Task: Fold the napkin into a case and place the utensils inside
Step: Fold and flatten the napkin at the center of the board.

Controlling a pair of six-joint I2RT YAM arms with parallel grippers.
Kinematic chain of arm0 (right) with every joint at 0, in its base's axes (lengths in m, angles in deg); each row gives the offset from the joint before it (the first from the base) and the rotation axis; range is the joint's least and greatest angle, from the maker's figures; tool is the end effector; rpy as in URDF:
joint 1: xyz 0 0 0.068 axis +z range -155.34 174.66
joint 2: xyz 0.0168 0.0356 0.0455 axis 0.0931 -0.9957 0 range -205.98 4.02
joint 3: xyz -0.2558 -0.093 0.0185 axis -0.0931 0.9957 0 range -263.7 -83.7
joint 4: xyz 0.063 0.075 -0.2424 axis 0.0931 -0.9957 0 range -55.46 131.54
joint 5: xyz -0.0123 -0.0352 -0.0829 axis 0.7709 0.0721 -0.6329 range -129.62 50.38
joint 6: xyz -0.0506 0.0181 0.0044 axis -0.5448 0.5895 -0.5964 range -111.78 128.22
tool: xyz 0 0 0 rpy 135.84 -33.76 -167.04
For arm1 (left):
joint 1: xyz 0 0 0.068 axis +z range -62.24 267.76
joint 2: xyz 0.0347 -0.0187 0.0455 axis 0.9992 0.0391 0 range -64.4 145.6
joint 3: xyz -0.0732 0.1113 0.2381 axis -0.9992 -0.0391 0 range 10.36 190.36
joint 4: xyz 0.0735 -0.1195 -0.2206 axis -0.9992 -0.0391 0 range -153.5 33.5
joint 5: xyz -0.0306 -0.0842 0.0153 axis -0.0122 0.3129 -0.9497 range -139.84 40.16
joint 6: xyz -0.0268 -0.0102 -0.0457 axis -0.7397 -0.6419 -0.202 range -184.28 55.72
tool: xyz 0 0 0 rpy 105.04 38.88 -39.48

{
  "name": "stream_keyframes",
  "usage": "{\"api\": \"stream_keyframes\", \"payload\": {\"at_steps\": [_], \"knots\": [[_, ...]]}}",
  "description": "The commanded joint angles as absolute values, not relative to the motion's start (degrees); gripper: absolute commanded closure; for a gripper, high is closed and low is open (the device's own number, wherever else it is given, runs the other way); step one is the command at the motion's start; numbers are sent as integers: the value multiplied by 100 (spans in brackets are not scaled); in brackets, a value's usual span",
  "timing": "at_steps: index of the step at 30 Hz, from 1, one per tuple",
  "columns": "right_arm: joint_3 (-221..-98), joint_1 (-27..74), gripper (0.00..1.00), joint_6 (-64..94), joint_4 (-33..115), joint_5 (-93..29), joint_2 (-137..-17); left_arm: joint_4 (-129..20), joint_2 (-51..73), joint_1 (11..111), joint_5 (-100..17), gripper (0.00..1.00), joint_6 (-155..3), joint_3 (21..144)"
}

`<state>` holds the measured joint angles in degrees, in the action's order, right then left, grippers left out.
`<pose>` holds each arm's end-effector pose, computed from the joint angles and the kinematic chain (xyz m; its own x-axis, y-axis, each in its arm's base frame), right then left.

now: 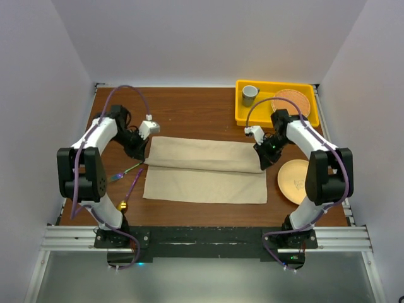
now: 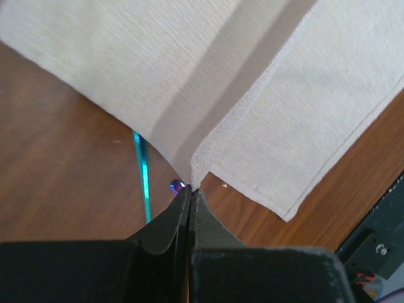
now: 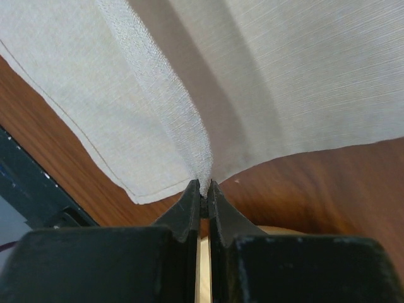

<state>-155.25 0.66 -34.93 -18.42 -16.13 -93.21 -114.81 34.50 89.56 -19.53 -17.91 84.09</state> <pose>0.3049 0.0464 0.2170 -0.6372 -0.6978 -0.3273 -0.7702 0.5917 0.2380 0.3204 -0.0078 0.2204 -0.6632 0.6044 -0.4414 0.7397 0.6191 -0.2636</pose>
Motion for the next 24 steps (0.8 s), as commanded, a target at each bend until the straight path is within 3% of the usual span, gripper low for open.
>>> {"api": "stream_keyframes", "payload": {"at_steps": [1,12,24], "knots": [[-14911,107,100,-3546,-1542,-1703,-9029,-11381,3062,8952,-1987,100,-1348,7787],[-14777,108,100,-3572,-1251,-1949,-9178,-10677,3026,8829,-1943,100,-1823,7214],[-14559,116,100,-4205,-1920,-2143,-8484,-11793,2271,8820,-2022,100,-1138,7382]]}}
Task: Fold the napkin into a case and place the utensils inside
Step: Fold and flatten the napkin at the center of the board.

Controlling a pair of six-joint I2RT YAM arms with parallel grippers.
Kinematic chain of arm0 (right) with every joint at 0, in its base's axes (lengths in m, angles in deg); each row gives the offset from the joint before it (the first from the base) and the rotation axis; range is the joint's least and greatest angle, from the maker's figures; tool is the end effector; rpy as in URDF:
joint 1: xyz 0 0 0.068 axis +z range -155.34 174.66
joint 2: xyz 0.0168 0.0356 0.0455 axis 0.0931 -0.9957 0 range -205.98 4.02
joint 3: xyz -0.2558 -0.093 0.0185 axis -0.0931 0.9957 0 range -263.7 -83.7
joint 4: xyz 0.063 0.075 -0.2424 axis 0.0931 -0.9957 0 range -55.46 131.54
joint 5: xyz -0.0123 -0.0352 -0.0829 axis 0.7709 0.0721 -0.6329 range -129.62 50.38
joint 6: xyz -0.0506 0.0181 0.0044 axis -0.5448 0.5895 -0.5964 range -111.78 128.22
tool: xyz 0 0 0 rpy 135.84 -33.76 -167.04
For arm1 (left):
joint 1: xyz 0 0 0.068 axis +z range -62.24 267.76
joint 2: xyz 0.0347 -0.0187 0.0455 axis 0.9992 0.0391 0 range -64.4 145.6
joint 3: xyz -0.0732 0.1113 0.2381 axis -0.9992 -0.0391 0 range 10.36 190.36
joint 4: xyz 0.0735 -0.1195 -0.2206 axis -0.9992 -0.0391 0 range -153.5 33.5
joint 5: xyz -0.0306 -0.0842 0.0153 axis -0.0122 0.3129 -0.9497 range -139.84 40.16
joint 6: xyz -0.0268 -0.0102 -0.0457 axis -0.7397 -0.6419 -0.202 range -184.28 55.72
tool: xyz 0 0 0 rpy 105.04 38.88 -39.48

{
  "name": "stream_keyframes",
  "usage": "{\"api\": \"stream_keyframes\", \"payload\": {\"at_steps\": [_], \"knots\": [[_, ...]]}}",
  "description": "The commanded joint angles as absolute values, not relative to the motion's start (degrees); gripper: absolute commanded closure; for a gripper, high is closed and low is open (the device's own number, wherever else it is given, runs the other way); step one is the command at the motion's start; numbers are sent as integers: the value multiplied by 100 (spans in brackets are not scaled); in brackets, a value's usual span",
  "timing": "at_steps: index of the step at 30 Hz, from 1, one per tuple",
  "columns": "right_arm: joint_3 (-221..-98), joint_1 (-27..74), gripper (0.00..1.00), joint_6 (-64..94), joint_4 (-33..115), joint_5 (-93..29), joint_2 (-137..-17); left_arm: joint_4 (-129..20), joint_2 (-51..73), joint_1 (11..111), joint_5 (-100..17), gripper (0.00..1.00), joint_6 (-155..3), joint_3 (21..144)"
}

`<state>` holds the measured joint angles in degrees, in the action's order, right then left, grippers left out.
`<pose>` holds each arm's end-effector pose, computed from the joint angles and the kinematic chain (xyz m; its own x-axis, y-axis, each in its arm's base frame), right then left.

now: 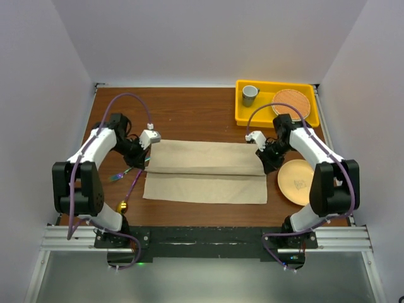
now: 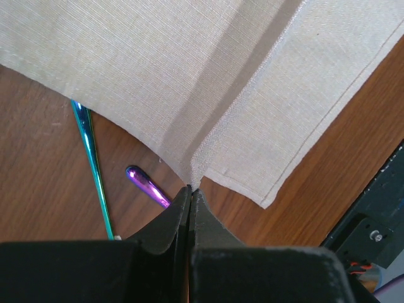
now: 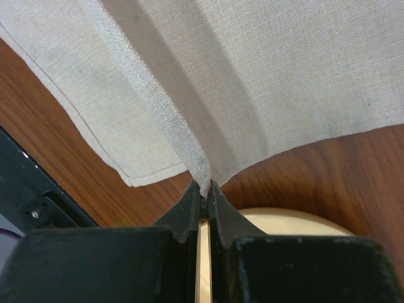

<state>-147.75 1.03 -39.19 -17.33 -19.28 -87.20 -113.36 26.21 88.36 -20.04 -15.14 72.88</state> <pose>0.2753 0.0432 0.2118 -0.5767 -0.7591 -0.3020 -0.8165 0.5472 0.1838 0.2766 -0.0147 0.2106 -0.6253 0.6498 -0.4322 0.7761 0.5758 -0.2571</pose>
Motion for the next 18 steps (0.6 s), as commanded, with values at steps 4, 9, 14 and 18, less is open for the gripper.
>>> {"api": "stream_keyframes", "payload": {"at_steps": [4,9,14,18], "knots": [[-14207,230,100,-4074,-1735,-2116,-8501,-11951,2077,8829,-2013,100,-1023,7040],[-13917,547,100,-3898,-1244,-2318,-8668,-11768,1972,8478,-2004,100,-1251,6565],[-13934,573,100,-3862,-1128,-2415,-8835,-11355,2041,8214,-2267,100,-1594,6169],[-14021,565,100,-3923,-1207,-2450,-8835,-11109,2077,8205,-2479,100,-1682,6063]]}}
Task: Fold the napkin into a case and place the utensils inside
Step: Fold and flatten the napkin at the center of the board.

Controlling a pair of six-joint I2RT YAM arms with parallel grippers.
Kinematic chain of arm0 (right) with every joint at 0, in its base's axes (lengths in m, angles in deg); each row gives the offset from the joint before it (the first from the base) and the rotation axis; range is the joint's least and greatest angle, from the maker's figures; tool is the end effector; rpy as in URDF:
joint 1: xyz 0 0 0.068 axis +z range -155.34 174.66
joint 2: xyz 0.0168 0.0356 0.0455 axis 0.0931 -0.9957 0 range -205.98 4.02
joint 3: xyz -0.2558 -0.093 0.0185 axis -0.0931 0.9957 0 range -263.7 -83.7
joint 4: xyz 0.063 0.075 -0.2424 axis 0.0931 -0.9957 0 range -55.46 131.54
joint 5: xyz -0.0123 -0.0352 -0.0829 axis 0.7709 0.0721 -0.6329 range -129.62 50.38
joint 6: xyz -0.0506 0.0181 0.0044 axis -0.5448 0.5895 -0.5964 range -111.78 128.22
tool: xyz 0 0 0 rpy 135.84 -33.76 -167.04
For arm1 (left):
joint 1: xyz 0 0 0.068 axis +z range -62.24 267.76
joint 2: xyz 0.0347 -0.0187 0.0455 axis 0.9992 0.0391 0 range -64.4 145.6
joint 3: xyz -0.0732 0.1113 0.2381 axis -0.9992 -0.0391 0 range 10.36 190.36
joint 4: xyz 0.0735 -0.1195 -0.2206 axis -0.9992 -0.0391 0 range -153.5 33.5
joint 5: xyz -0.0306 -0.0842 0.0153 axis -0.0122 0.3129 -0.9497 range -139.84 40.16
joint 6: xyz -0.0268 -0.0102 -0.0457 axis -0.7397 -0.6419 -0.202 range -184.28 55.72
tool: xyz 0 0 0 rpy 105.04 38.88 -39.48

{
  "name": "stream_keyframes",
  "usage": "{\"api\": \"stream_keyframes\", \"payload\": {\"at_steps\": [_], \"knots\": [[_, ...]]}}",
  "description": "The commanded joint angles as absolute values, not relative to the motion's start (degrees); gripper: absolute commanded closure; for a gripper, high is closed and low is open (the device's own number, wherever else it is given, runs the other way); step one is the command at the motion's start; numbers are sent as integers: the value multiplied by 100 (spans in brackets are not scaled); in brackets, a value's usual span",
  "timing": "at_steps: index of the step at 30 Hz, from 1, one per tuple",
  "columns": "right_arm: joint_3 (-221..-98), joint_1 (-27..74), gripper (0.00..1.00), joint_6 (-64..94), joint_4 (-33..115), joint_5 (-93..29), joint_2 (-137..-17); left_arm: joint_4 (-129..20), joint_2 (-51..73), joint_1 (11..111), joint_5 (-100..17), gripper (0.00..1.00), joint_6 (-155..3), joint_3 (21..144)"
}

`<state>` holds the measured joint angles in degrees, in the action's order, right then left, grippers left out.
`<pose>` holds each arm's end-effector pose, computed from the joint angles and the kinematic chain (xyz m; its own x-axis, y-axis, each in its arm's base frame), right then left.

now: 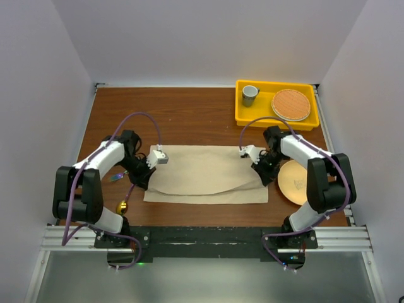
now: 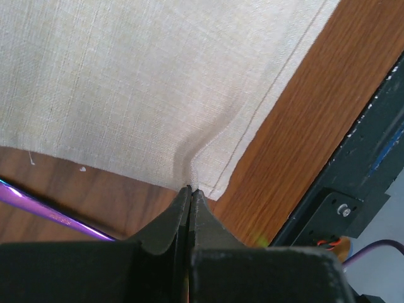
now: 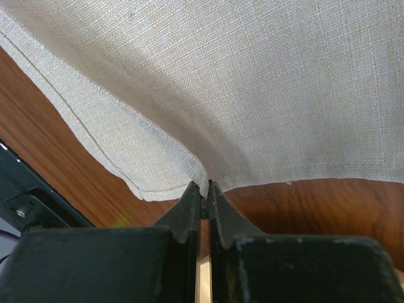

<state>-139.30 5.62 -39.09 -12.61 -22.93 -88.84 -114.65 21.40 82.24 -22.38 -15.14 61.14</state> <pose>0.2551 0.0599 0.1685 -0.5366 -0.8212 -0.1943 -0.8403 0.4987 0.2128 0.2273 -0.0384 0.1799 -0.6047 0.7327 -0.3122 0.7910 0.5067 -0.3429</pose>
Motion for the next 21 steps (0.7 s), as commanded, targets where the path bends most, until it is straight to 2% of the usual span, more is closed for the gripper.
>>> {"api": "stream_keyframes", "payload": {"at_steps": [1,12,21], "knots": [[-14030,565,100,-3932,-1225,-2450,-8827,-11099,2077,8205,-2522,100,-1691,6072],[-14461,565,100,-4073,-1910,-2301,-8396,-12039,1901,8205,-2312,100,-1366,6836],[-13978,652,100,-3906,-1709,-2222,-8316,-12383,1673,8196,-2207,100,-1163,6485]]}}
